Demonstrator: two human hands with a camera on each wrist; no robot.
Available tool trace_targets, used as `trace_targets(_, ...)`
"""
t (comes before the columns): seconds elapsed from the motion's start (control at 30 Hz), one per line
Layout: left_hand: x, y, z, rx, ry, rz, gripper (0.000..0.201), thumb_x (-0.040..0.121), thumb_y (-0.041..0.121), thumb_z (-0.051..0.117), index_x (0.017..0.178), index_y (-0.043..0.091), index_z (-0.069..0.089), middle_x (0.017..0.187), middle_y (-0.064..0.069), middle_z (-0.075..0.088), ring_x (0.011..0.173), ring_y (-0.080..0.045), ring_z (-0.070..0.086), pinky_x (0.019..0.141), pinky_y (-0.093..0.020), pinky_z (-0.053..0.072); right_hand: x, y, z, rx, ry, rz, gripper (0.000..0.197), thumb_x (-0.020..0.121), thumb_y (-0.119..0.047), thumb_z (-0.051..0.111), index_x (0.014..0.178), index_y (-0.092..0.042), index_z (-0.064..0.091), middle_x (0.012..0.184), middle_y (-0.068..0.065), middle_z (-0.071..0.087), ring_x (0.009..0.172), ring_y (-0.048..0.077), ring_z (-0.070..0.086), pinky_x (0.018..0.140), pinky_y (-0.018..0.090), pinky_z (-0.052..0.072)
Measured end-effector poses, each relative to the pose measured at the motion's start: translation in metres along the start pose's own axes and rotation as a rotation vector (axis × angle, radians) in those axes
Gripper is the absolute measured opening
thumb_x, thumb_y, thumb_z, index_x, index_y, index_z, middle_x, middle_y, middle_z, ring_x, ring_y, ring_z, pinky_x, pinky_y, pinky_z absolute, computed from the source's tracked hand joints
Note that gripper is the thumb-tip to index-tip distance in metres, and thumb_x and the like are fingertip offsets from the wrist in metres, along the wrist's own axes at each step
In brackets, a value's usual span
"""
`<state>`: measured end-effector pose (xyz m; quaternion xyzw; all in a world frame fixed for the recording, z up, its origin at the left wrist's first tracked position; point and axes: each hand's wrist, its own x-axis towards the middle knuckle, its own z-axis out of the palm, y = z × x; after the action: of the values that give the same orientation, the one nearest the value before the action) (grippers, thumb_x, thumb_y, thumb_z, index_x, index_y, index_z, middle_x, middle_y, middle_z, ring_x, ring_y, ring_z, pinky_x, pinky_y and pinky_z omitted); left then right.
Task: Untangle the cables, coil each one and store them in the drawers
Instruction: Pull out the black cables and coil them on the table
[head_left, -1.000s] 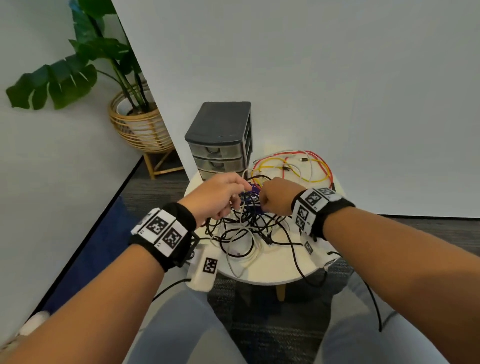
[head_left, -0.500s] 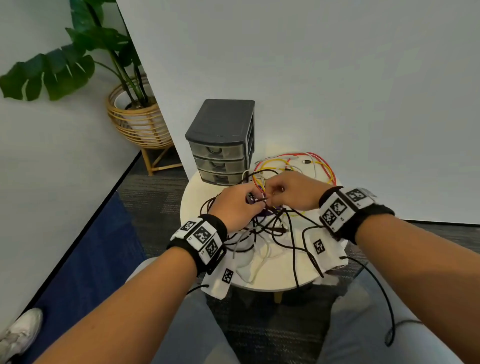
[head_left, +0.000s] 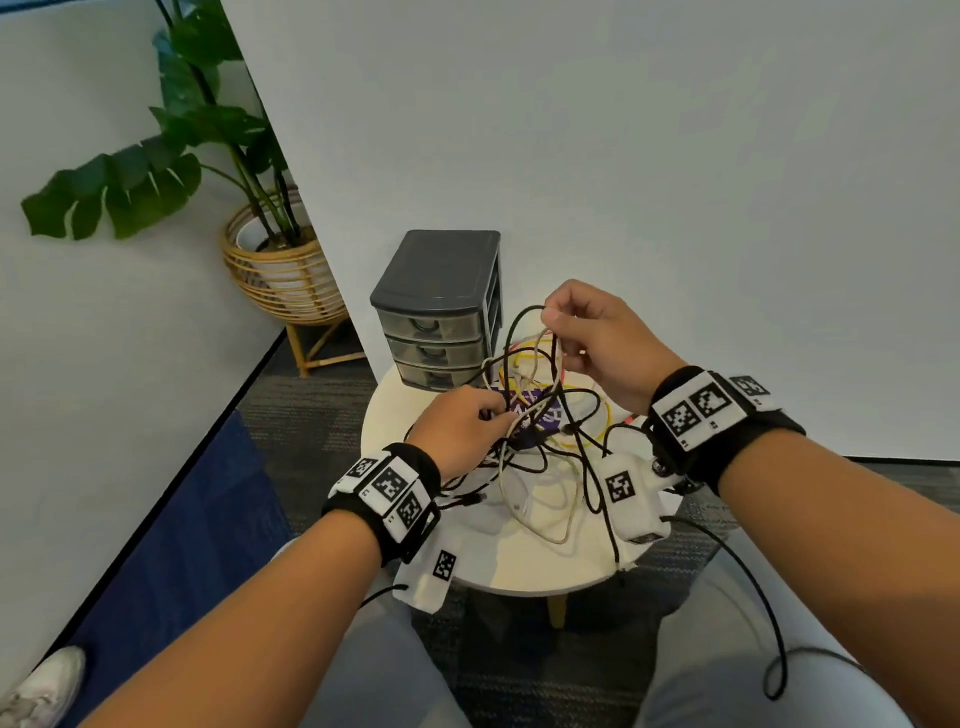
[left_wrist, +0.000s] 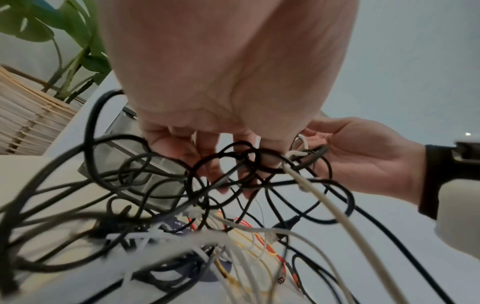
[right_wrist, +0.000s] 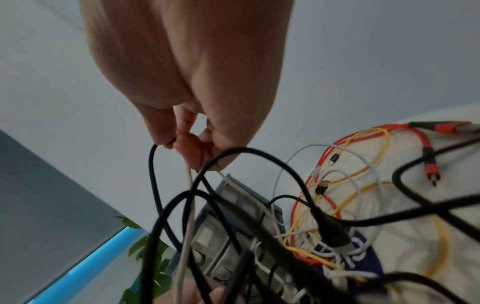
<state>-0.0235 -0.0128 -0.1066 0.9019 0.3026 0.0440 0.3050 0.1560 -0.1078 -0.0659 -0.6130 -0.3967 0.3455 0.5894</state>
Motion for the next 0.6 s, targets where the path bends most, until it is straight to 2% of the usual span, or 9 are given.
trace_targets(0.13,-0.001,-0.002,-0.006,-0.079,-0.001,0.004,0.03,0.105,0.041,0.05,0.086,0.022,0.064,0.086,-0.002,0.066,0.085,-0.024,0.061,0.081,-0.045,0.051,0.002,-0.01,0.001,0.285,0.072,0.025,0.026,0.104,-0.012,0.052,0.081,-0.022,0.06,0.085,0.001,0.05,0.057,0.01,0.041,0.055,0.023,0.042)
trace_targets(0.23,-0.001,0.005,-0.015,-0.097,0.048,0.068,0.032,0.107,0.036,0.047,0.082,0.019,0.055,0.079,0.0,0.06,0.077,-0.02,0.056,0.074,-0.041,0.046,0.003,-0.019,0.002,0.457,0.12,0.05,0.03,0.105,-0.015,0.052,0.078,-0.024,0.062,0.093,0.006,0.054,0.057,0.011,0.044,0.057,0.023,0.045)
trace_targets(0.3,-0.001,0.009,-0.021,-0.104,0.108,0.1,0.033,0.107,0.035,0.046,0.08,0.017,0.052,0.075,0.0,0.056,0.073,-0.02,0.053,0.069,-0.038,0.042,0.004,-0.021,0.001,0.437,0.131,0.054,0.025,0.105,-0.015,0.052,0.082,-0.021,0.06,0.095,0.007,0.056,0.057,0.011,0.045,0.058,0.024,0.047)
trace_targets(0.37,-0.002,0.011,-0.026,-0.141,0.167,0.105,0.033,0.107,0.036,0.046,0.085,0.012,0.054,0.077,-0.004,0.058,0.074,-0.022,0.055,0.069,-0.039,0.042,0.007,-0.022,0.0,0.237,0.134,0.075,0.019,0.105,-0.015,0.052,0.087,-0.018,0.057,0.095,0.009,0.058,0.058,0.013,0.048,0.057,0.027,0.047)
trace_targets(0.47,-0.005,0.009,-0.027,-0.196,0.238,0.103,0.033,0.107,0.037,0.045,0.087,0.013,0.056,0.081,-0.009,0.061,0.079,-0.026,0.058,0.074,-0.046,0.048,0.007,-0.021,-0.007,-0.372,0.09,0.124,0.015,0.101,-0.018,0.056,0.089,-0.01,0.06,0.092,0.012,0.061,0.07,0.022,0.056,0.06,0.032,0.046)
trace_targets(0.53,-0.009,0.009,-0.026,-0.199,0.261,0.109,0.032,0.107,0.036,0.045,0.085,0.017,0.057,0.079,-0.007,0.062,0.077,-0.024,0.059,0.073,-0.047,0.049,0.006,-0.019,-0.012,-0.714,0.069,0.131,0.015,0.097,-0.02,0.06,0.107,-0.008,0.063,0.107,0.015,0.062,0.088,0.025,0.057,0.075,0.036,0.047)
trace_targets(0.6,-0.011,0.01,-0.024,-0.186,0.261,0.122,0.031,0.107,0.035,0.045,0.086,0.017,0.059,0.077,-0.004,0.062,0.074,-0.021,0.058,0.073,-0.045,0.049,0.0,-0.027,-0.013,-0.909,0.144,0.075,0.044,0.091,-0.02,0.067,0.133,-0.021,0.053,0.131,0.01,0.048,0.112,0.03,0.051,0.093,0.04,0.045)
